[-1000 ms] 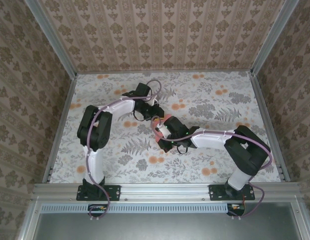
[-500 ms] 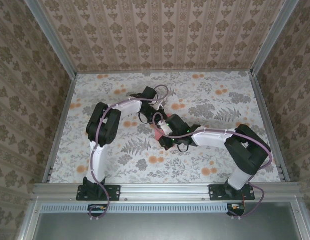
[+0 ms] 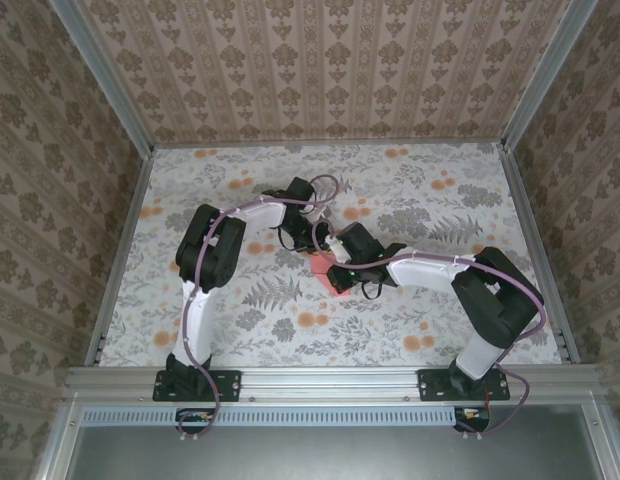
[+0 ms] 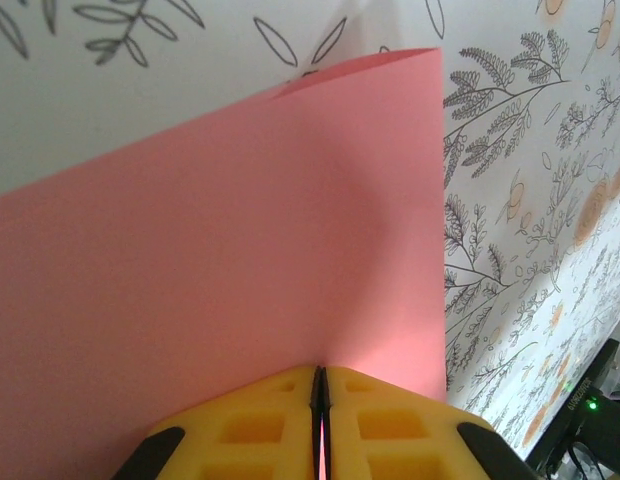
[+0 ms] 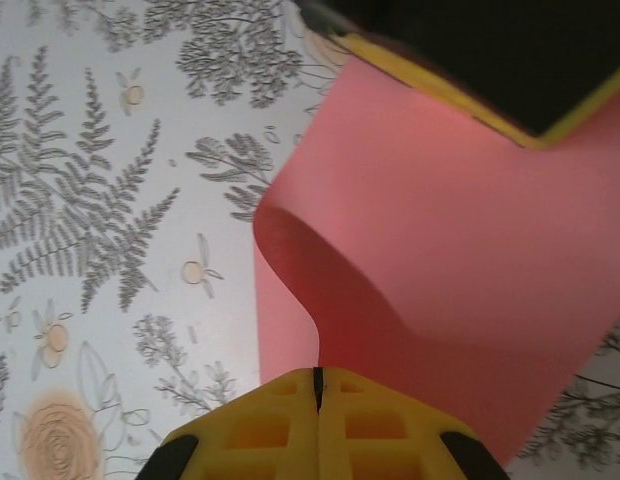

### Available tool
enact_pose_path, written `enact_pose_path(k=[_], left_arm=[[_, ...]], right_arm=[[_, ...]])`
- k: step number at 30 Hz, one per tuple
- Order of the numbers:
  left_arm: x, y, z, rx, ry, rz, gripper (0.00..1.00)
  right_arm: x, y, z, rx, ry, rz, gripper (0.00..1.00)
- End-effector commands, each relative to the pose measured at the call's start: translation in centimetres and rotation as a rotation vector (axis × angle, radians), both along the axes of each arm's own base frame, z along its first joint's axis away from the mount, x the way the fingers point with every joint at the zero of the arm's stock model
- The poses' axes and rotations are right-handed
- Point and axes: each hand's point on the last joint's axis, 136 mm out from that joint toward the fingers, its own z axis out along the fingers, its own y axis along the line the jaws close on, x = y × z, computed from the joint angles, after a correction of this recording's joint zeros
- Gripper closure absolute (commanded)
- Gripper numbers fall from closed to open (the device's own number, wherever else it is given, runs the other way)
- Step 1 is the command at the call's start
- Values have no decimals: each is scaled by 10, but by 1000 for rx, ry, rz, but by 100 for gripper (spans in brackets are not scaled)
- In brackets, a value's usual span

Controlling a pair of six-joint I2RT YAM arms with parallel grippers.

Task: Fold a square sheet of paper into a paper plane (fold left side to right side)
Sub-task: Third fold the triangle at the center of the table.

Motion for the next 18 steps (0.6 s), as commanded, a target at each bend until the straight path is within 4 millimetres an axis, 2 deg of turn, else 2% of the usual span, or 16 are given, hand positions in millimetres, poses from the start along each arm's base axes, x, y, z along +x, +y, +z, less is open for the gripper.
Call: enact_pose_path(k=[1,10,18], left_arm=[[-8,3,-17,50,20,-32,89],[-7,3,-19,75,3,-33,89],[-8,2,-19,76,3,-31,89]], right_arm=[[12,-11,2,-54,-34,-31,100],[26,-23,0,-101,-65,-75,100],[30,-33,-5,-126,-66,-106,100]])
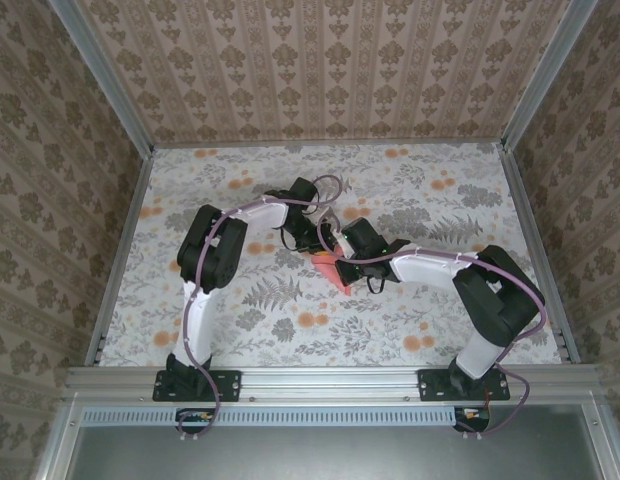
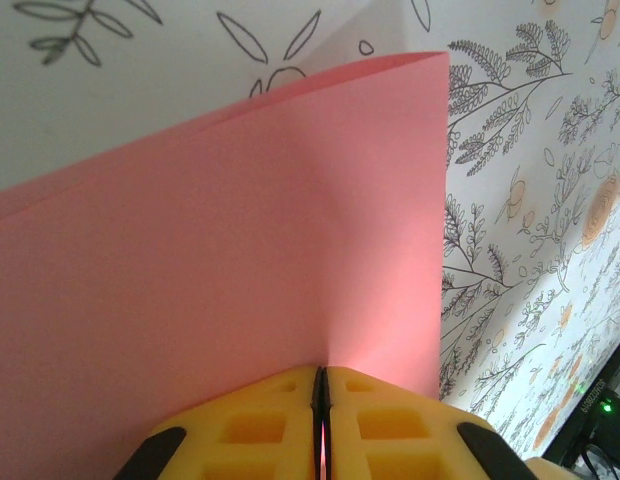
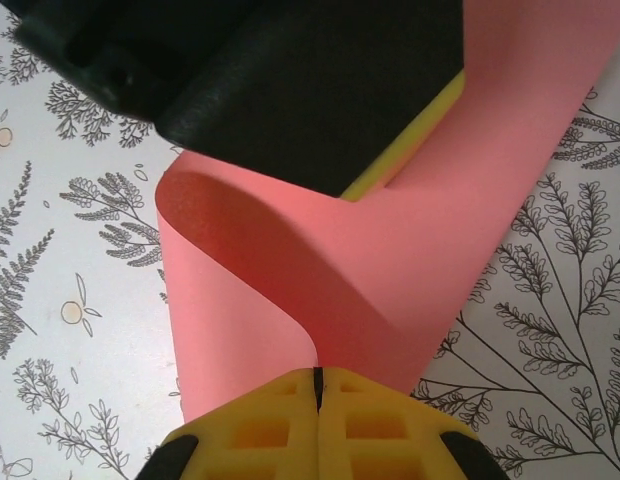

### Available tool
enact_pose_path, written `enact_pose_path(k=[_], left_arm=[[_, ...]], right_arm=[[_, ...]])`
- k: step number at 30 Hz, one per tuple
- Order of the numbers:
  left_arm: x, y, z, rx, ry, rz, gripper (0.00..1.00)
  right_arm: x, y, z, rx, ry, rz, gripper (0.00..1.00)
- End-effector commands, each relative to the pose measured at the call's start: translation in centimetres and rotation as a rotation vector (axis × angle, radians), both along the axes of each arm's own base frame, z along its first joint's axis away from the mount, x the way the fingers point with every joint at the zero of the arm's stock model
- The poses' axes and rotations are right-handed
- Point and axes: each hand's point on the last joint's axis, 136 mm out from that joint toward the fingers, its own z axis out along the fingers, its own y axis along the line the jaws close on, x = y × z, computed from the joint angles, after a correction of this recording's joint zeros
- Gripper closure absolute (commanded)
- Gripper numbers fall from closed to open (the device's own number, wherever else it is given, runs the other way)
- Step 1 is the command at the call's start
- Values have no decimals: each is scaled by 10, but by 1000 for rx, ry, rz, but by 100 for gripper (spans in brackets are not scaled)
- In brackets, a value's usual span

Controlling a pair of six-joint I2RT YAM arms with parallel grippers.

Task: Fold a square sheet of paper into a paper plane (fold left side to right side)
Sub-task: Third fold the triangle at the center of the table.

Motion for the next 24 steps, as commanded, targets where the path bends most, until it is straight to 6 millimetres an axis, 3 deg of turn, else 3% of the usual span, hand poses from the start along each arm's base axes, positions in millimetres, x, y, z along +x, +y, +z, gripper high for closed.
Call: enact_pose_path(k=[1,24], left_arm=[[-6,5,-18,59,20,-17,89],[-7,6,-17,58,18,-16,89]], right_arm=[[5,-7,-4,-41,0,-21,100],[10,-12,-13,-73,10,-48,100]])
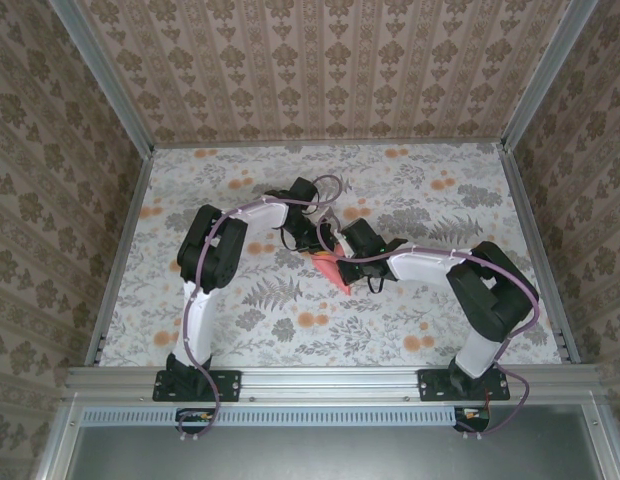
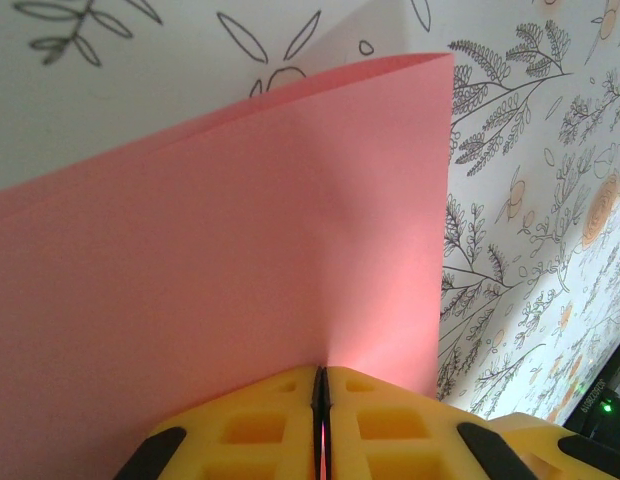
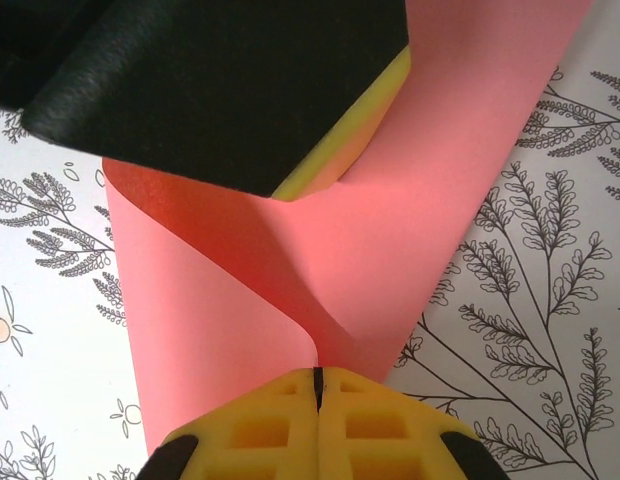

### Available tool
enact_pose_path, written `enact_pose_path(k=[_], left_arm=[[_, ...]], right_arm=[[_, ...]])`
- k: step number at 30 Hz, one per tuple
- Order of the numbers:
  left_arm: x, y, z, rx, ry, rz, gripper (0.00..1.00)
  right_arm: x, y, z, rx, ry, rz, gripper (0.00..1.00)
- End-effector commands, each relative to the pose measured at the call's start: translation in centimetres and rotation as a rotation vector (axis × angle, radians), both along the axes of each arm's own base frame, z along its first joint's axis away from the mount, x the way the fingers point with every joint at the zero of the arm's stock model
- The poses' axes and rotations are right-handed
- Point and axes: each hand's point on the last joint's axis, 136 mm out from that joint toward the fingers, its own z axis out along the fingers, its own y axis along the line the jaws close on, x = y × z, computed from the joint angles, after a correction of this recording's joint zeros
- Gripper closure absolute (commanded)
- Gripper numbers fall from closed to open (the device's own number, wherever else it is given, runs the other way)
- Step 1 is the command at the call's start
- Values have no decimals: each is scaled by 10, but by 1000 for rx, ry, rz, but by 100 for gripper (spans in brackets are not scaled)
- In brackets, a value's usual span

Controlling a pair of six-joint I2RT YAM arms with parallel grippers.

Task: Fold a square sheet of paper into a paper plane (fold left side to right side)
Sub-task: Third fold the triangle at the center of the table.

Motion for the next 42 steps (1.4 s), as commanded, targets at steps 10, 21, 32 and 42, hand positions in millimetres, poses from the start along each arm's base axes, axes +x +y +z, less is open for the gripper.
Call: enact_pose_path(k=[10,21,32,42], left_arm=[[-7,7,-17,62,16,-16,89],[-6,6,-17,60,13,-17,89],[-6,6,-16,59,11,-18,89],[-3,4,-6,44,-9,-23,86]], right_arm=[[3,-9,-5,-42,8,-31,100],[10,-5,2,-28,-11,-38,100],[7,-6,-8,-44,14,-35,100],[-1,-10,-23,-80,64,-26,100]])
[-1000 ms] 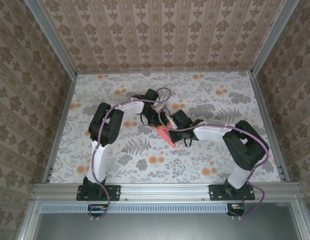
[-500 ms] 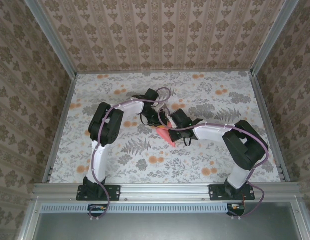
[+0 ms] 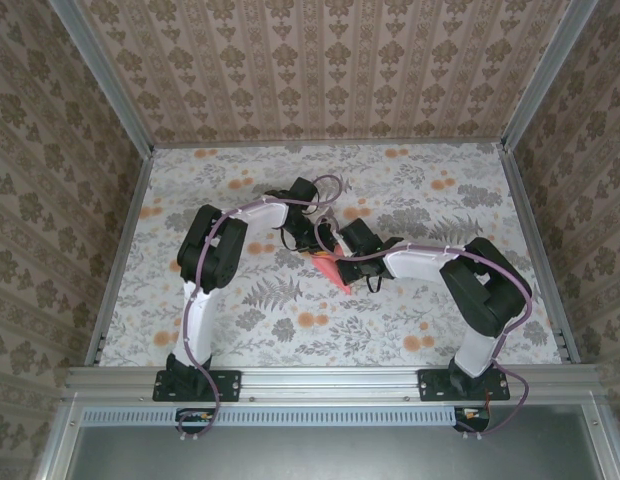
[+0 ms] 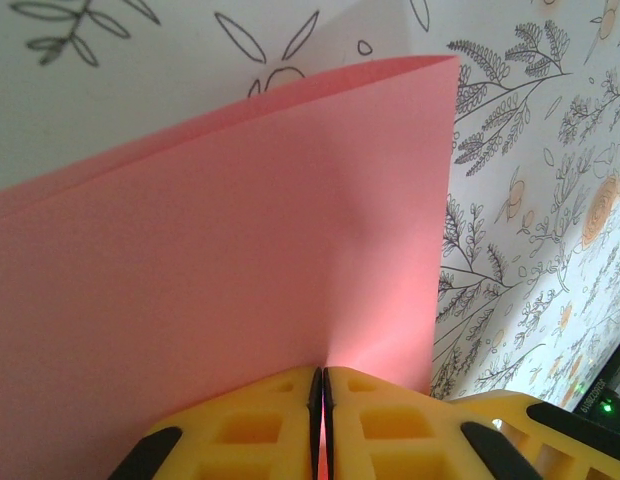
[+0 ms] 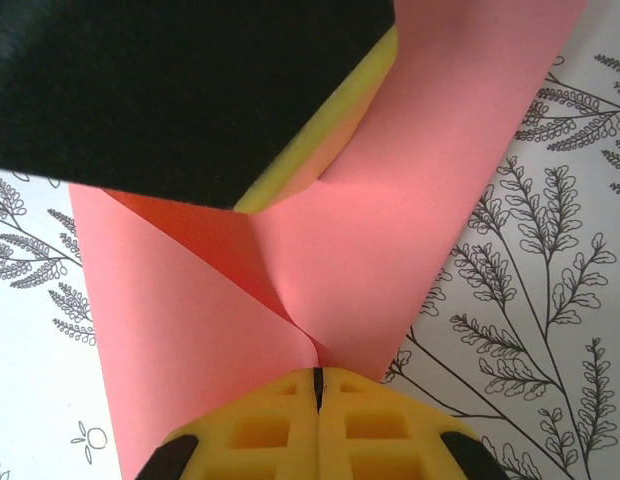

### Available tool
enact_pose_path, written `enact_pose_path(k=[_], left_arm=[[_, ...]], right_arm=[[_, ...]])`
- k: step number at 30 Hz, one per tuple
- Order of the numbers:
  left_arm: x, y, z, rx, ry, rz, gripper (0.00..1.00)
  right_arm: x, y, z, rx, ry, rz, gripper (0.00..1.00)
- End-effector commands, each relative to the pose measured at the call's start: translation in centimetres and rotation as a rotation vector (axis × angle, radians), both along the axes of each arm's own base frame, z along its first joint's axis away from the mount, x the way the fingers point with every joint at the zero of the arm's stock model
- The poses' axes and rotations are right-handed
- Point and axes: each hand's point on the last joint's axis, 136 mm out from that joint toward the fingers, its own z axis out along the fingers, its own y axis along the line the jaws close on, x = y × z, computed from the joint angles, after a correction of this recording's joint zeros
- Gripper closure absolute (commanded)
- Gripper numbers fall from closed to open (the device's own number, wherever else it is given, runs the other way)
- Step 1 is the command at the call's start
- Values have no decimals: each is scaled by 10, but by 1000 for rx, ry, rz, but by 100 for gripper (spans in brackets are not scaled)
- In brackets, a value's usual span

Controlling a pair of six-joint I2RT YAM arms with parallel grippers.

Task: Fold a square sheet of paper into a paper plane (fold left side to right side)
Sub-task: Third fold the triangle at the center of the table.

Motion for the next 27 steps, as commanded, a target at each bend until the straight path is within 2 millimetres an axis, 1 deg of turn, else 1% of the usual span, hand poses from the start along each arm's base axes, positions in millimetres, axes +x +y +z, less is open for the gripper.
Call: enact_pose_path(k=[1,3,6,9,12,14,16,20,23,27], left_arm=[[-3,3,-3,40,-13,-25,86],[0,3,3,35,-23,-27,84],[7,4,17,31,-50,-33,76],[17,8,34,20,-83,-30,70],[26,15,50,12,-118,-17,67],[28,23,56,15,-130,-3,67],[25,30,58,14,-131,9,69],[8,36,61,-41,-126,22,76],[-7,30,68,-125,-108,17,80],[-18,24,67,-163,-102,12,80]], right_arm=[[-5,-9,-14,-48,51,-14,100],[-7,-9,-15,-49,58,-9,100],[-10,-10,-17,-54,73,1,100],[-14,-10,-19,-55,86,11,100],[-16,-11,-20,-59,94,16,100],[-18,-12,-20,-60,97,16,100],[-18,-12,-19,-60,96,16,100],[-18,-11,-19,-59,99,18,100],[-18,-10,-20,-58,101,21,100],[-19,-10,-20,-58,106,23,100]])
